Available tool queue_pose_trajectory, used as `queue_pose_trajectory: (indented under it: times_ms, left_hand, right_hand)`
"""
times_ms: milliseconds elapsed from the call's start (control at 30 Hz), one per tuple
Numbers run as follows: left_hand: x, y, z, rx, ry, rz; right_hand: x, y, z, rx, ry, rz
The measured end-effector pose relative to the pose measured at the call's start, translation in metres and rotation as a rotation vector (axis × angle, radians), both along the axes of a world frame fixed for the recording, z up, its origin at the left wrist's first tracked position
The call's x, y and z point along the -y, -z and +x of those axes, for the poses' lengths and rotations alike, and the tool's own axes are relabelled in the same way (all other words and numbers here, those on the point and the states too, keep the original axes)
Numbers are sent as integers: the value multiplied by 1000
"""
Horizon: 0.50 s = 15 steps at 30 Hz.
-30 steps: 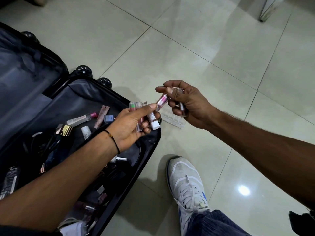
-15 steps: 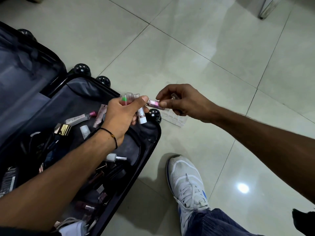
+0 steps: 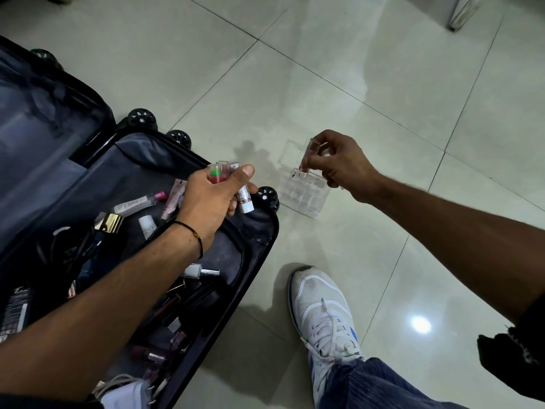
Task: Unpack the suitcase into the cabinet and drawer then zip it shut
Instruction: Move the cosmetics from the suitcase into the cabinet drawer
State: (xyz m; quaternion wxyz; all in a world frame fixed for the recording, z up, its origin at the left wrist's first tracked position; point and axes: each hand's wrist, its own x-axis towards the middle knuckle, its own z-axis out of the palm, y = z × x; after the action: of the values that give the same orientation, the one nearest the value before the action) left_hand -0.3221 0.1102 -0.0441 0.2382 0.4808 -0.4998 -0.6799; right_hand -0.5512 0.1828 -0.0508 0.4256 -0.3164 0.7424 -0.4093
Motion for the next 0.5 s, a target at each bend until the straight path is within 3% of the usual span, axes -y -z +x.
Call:
queue_pose_trajectory:
  times_ms: [333, 500]
  left_hand:
    - [-5, 4, -4, 11, 43, 33]
    - [-2, 8, -1, 1, 43, 50]
  right_hand:
    - [7, 30, 13, -418, -30, 43]
    - [1, 30, 11, -471, -4, 39]
